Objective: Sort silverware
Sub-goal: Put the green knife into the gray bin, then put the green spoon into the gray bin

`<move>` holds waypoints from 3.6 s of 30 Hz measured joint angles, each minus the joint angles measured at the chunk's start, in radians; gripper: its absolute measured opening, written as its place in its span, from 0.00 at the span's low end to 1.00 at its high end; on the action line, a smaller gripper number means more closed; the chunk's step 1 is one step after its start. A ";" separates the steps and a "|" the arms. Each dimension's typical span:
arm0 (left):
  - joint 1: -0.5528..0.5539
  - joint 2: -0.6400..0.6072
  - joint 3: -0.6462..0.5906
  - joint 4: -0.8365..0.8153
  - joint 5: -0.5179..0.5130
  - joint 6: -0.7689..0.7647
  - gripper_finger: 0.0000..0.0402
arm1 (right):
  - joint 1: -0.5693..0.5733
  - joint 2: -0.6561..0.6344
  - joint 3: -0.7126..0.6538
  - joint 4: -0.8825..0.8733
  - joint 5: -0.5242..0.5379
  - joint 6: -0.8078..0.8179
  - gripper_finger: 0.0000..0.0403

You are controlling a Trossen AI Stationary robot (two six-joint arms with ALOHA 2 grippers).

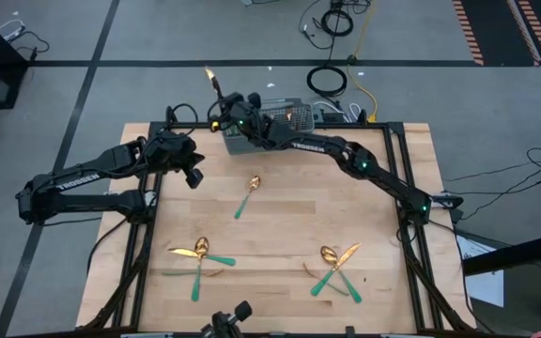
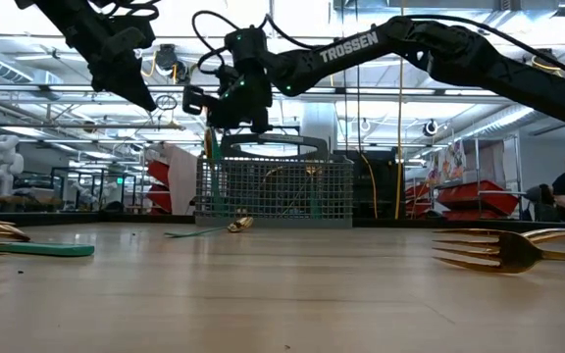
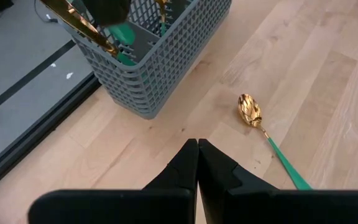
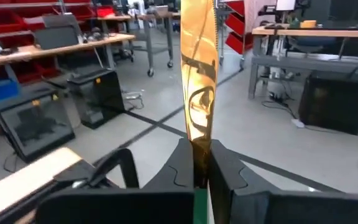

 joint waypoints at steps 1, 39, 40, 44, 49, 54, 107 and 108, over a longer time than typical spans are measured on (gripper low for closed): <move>0.000 0.000 0.000 0.000 0.000 0.000 0.03 | 0.000 0.004 0.000 0.011 -0.003 0.001 0.00; 0.000 0.000 0.000 0.001 -0.001 -0.026 0.03 | 0.075 -0.405 0.004 -1.032 -0.311 0.014 0.23; 0.000 0.000 0.000 0.002 0.000 -0.026 0.03 | 0.078 -0.409 0.003 -1.146 -0.313 0.043 0.23; 0.000 0.000 0.000 0.005 -0.001 -0.026 0.03 | 0.082 -0.382 0.000 -1.417 -0.405 0.129 0.23; 0.000 0.000 0.000 0.005 0.000 -0.047 0.03 | 0.097 -0.262 0.000 -1.376 -0.556 0.126 0.25; 0.000 0.000 0.000 0.004 0.000 -0.053 0.03 | 0.104 -0.131 0.000 -1.314 -0.686 0.115 0.36; 0.000 0.000 0.000 0.000 0.000 -0.050 0.03 | 0.053 -0.007 0.000 -1.234 -0.752 -0.010 0.00; 0.000 0.000 0.000 0.000 0.000 -0.050 0.03 | 0.057 -0.018 0.000 -1.238 -0.739 -0.010 0.00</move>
